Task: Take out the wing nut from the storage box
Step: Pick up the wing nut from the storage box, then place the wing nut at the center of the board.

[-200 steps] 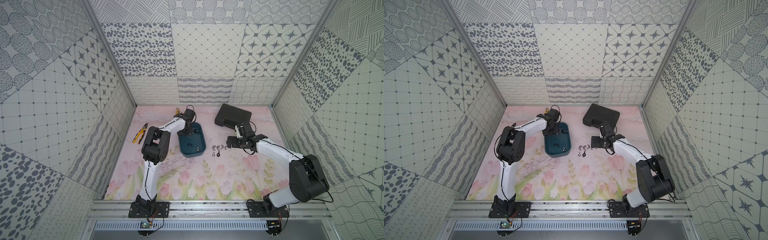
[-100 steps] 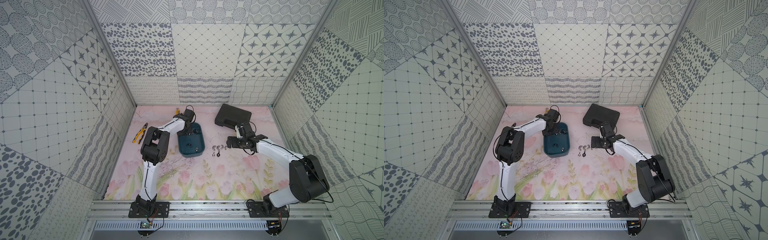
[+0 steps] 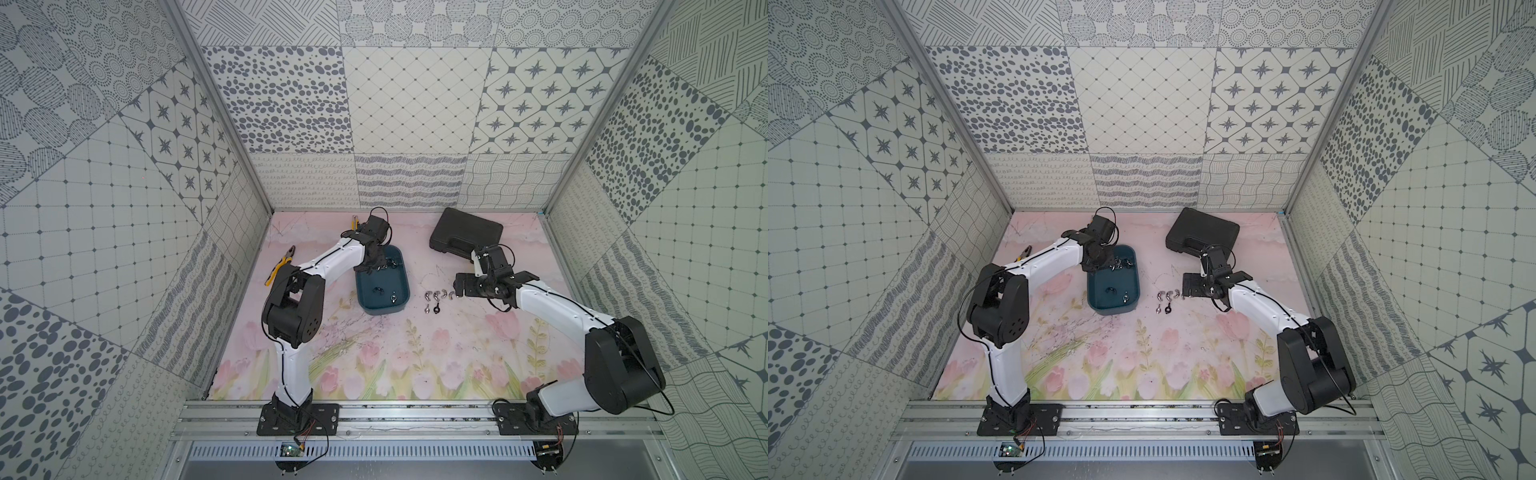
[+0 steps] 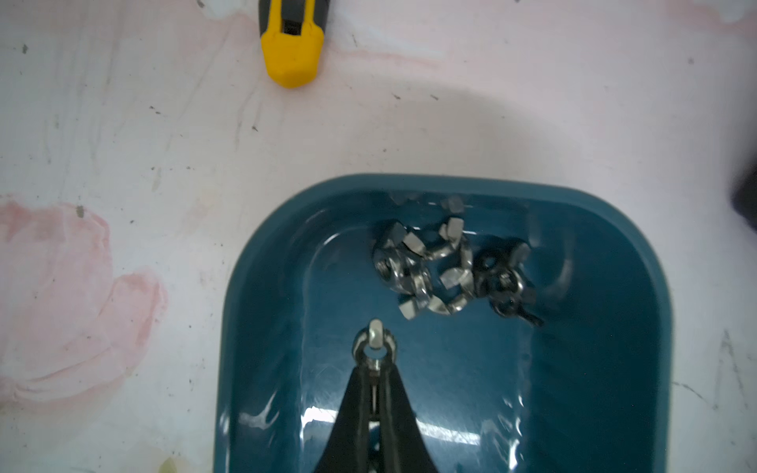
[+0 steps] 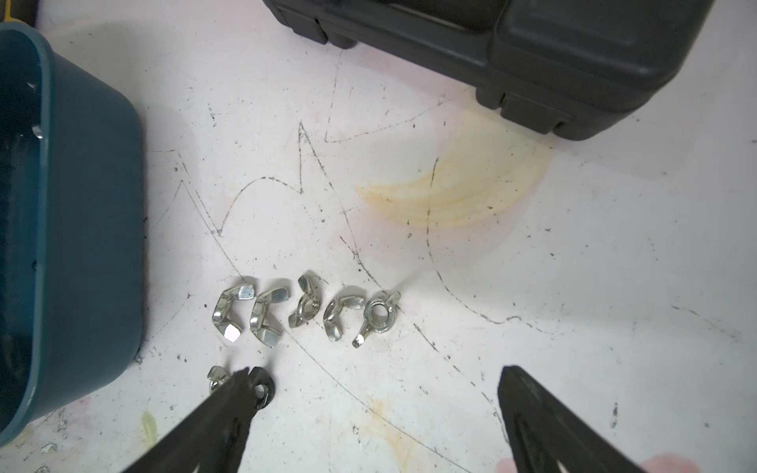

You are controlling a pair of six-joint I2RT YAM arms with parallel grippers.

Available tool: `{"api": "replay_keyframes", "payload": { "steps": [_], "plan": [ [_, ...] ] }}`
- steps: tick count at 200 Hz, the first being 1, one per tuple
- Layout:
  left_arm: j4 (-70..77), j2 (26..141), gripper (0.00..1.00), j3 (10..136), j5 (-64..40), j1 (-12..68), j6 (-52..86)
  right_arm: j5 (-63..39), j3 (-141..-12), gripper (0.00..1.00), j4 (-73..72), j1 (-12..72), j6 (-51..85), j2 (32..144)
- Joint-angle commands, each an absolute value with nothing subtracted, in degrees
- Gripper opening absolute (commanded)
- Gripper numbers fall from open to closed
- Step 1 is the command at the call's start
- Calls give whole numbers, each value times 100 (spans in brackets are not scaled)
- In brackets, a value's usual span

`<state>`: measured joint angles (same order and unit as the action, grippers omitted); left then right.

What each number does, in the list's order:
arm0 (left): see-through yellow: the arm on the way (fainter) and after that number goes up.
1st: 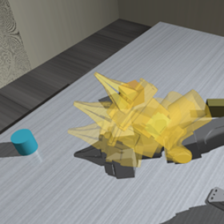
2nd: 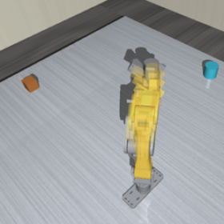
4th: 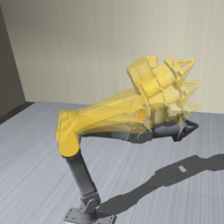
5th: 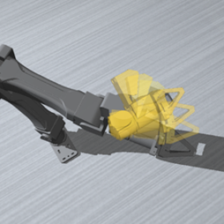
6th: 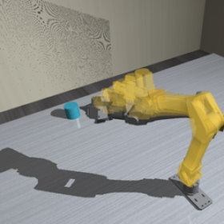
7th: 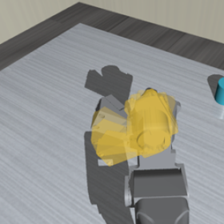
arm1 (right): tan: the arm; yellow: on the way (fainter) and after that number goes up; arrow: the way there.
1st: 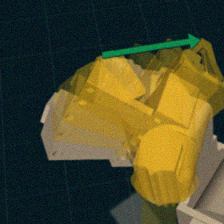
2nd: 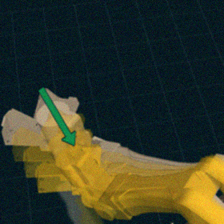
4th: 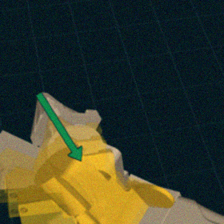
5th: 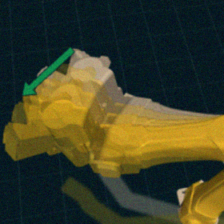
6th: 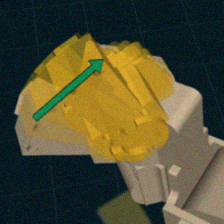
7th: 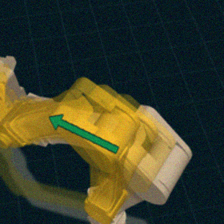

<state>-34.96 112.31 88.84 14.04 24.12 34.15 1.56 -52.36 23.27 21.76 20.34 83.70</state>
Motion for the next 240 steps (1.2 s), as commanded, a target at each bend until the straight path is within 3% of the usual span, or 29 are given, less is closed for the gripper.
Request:
{"api": "replay_keyframes", "payload": {
  "steps": [1, 47, 112, 240],
  "plan": [
    [-3612, 10657, 2, 8706, 1135, 2887, 3115, 257, -5140, 97, 2163, 2186, 2084, 8195],
    [-3683, 10325, 3, 8697, 817, 3959, 3124, 237, -4896, 97, 2217, 1819, 2109, 7957],
    [-3390, 11284, 3, 9119, 323, 5199, 3641, 290, -4793, 97, 2487, 1419, 2065, 7648],
    [-3320, 12665, 3, 9865, 901, 5401, 4101, 164, -4597, 97, 2602, 1213, 1979, 7258]
  ]
}}
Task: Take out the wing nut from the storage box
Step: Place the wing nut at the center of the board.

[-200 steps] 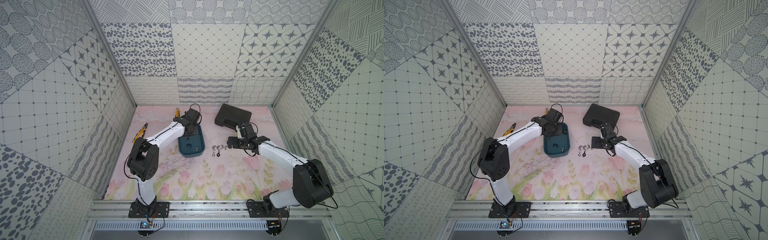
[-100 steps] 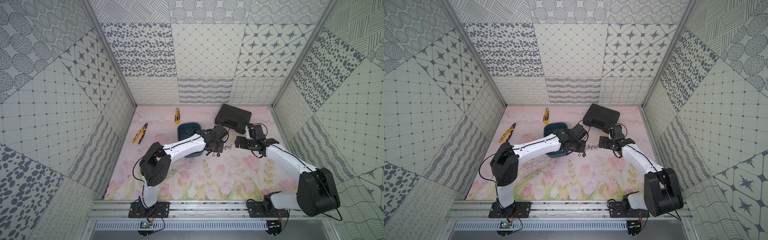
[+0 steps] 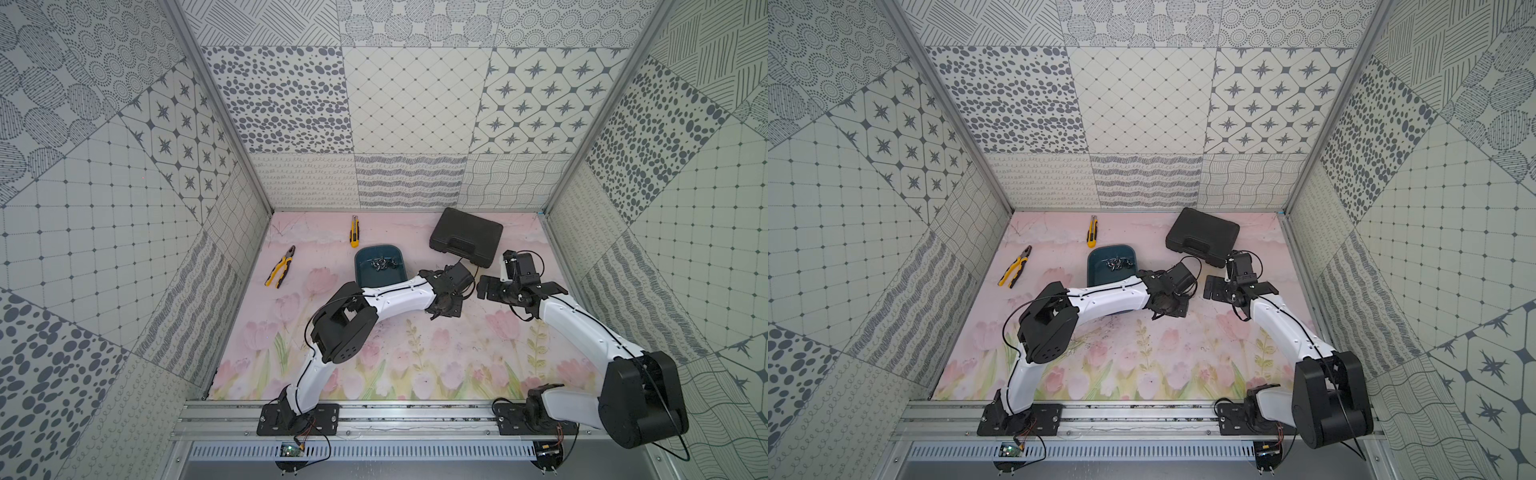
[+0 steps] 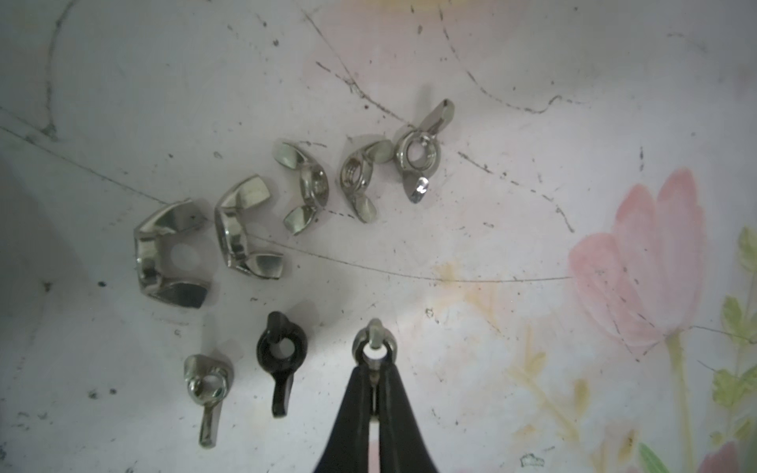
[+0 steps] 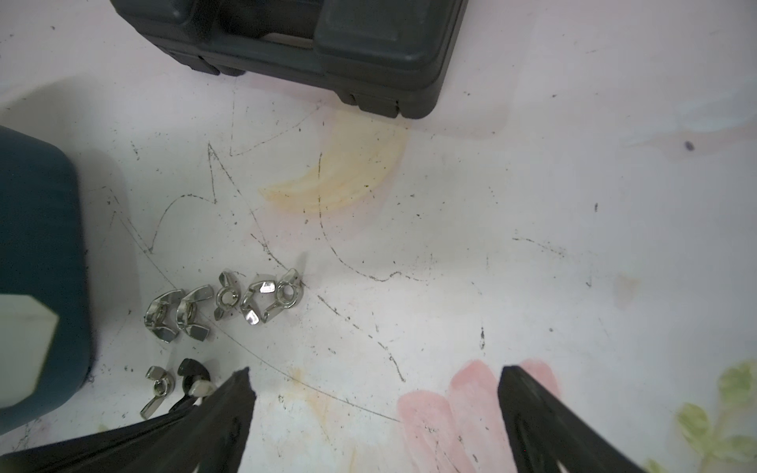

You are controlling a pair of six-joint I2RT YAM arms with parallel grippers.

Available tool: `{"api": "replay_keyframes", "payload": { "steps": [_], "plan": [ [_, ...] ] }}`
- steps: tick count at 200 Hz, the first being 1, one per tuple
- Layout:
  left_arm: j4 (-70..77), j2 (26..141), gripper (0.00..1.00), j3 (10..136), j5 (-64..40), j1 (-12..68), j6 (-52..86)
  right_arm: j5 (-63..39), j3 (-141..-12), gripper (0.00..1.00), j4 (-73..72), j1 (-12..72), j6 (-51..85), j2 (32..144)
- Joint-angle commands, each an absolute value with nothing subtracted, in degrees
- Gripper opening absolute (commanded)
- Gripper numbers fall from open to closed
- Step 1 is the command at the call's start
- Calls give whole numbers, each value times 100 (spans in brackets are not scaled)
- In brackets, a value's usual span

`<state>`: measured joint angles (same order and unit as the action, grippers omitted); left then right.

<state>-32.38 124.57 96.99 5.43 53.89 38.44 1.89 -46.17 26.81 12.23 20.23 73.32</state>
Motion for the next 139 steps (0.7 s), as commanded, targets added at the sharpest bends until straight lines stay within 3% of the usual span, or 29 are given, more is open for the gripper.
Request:
{"api": "replay_keyframes", "payload": {
  "steps": [1, 67, 139],
  "plan": [
    [-3325, 12670, 3, 9868, 912, 5399, 4103, 161, -4606, 97, 2602, 1213, 1978, 7255],
    [-3472, 12998, 4, 10072, 1103, 5325, 4157, 167, -4658, 97, 2731, 1213, 1925, 7138],
    [-3785, 12964, 19, 10054, 1241, 5293, 4278, 91, -4632, 97, 2769, 1213, 1944, 6996]
  ]
}}
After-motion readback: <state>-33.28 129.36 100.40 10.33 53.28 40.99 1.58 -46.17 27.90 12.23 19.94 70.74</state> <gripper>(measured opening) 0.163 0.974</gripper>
